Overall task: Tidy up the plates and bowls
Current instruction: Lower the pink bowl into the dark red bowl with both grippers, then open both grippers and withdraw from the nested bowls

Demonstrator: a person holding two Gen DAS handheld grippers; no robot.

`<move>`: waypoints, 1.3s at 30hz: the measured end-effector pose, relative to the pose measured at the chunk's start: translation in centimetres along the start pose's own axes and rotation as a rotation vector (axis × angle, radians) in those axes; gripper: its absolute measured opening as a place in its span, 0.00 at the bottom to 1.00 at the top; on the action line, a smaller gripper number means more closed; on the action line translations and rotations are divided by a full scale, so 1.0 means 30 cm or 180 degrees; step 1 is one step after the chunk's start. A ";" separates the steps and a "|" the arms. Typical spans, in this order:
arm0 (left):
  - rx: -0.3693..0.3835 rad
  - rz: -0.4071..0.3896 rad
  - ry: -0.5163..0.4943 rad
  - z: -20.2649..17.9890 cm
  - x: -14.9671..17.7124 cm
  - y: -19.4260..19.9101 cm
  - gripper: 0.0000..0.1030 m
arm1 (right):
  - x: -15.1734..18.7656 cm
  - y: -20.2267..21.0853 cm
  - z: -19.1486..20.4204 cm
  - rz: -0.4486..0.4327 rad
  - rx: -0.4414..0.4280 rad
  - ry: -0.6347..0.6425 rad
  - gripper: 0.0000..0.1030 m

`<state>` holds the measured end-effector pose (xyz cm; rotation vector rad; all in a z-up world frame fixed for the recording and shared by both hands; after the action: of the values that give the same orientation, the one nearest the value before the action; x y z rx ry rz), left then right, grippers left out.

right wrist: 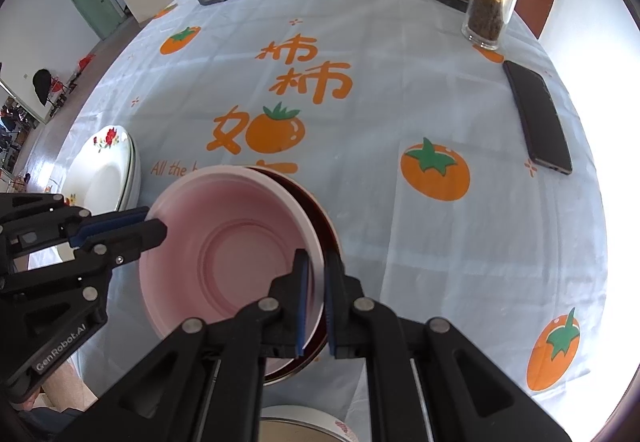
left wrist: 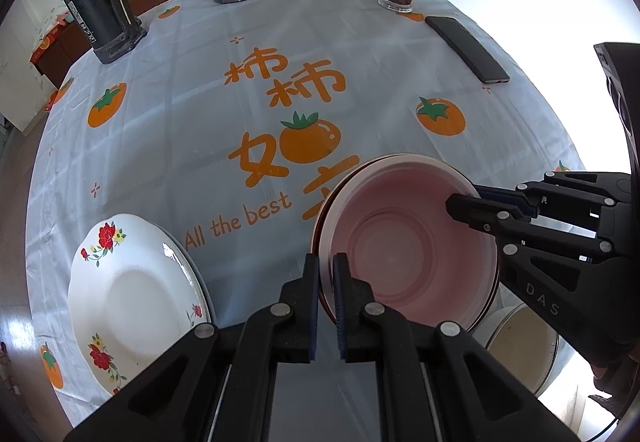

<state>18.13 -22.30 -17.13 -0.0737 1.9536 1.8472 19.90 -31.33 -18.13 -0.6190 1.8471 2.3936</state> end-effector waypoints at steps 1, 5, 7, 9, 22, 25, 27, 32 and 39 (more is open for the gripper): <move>-0.0001 -0.0002 -0.0001 0.001 0.000 0.001 0.08 | 0.000 0.000 0.000 -0.0002 0.0003 0.0001 0.07; -0.0010 -0.0005 -0.0012 -0.001 -0.001 0.001 0.08 | 0.001 0.001 0.002 -0.0010 0.0034 0.0025 0.07; -0.0010 -0.0005 -0.0016 -0.001 0.000 0.001 0.08 | 0.001 0.000 0.000 -0.0013 0.0046 0.0031 0.07; -0.0011 -0.0006 -0.0017 -0.001 0.000 0.001 0.08 | 0.000 0.000 -0.001 -0.0015 0.0053 0.0033 0.07; -0.0019 -0.0002 -0.0009 -0.006 0.000 0.000 0.09 | 0.002 0.001 -0.006 -0.0038 0.0070 0.0025 0.08; -0.0040 -0.0023 -0.0065 -0.017 0.003 0.006 0.09 | 0.002 0.000 -0.008 -0.0052 0.0084 0.0027 0.08; -0.0046 -0.0016 -0.0064 -0.017 0.005 0.006 0.09 | 0.002 0.001 -0.006 -0.0062 0.0093 0.0044 0.09; -0.0046 -0.0012 -0.0007 -0.003 0.005 0.008 0.09 | 0.002 0.007 -0.001 -0.0076 0.0042 0.0039 0.18; -0.0043 0.0000 0.0015 0.002 0.006 0.008 0.09 | 0.000 0.022 0.022 -0.0149 -0.0009 0.0097 0.31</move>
<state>17.90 -22.16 -16.98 -0.0823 1.9442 1.8619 19.54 -30.90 -17.38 -0.6950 1.8198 2.3711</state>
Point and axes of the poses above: each gripper's, at about its wrist camera, not at the fingertips, and y roughly against the way its jaws point, z to its left, x to its underside, the point moved 6 cm from there along -y, roughly the way its jaws point, and after that the axes turned 1 degree about -z, right-handed, at the moved point
